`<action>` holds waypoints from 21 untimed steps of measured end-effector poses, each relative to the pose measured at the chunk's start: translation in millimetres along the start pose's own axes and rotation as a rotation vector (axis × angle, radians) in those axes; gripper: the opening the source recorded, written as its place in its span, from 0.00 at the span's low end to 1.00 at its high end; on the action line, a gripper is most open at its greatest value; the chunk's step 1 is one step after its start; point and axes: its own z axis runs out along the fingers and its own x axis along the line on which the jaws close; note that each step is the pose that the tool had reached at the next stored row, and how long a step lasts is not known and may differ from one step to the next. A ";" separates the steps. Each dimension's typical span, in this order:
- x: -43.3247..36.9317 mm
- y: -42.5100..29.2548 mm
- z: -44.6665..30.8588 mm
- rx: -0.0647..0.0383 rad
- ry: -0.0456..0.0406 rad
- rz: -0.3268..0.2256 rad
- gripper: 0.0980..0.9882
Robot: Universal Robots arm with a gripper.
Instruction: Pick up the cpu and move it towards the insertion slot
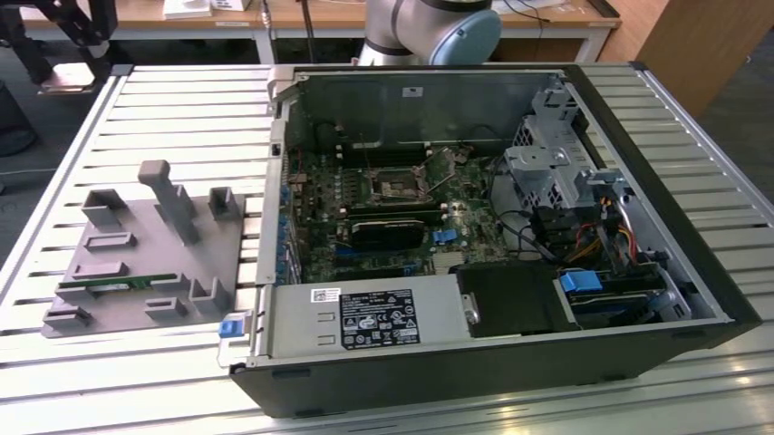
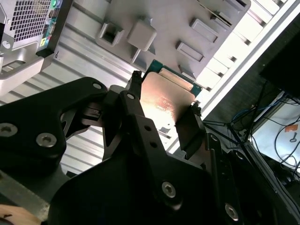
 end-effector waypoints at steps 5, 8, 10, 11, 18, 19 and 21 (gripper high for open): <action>-3.7 0.0 0.0 0.000 0.0000 0.000 0.50; -6.2 -0.1 0.0 0.000 -0.0001 0.000 0.50; -7.7 -0.1 0.0 0.000 0.0000 0.000 0.50; -8.6 -0.1 -0.1 0.000 0.0001 0.000 0.50; -14.2 -0.2 0.0 0.000 0.0000 0.000 0.50; -15.0 -0.3 0.0 0.000 0.0000 0.000 0.50; -16.6 -0.3 0.0 0.000 0.0000 0.000 0.50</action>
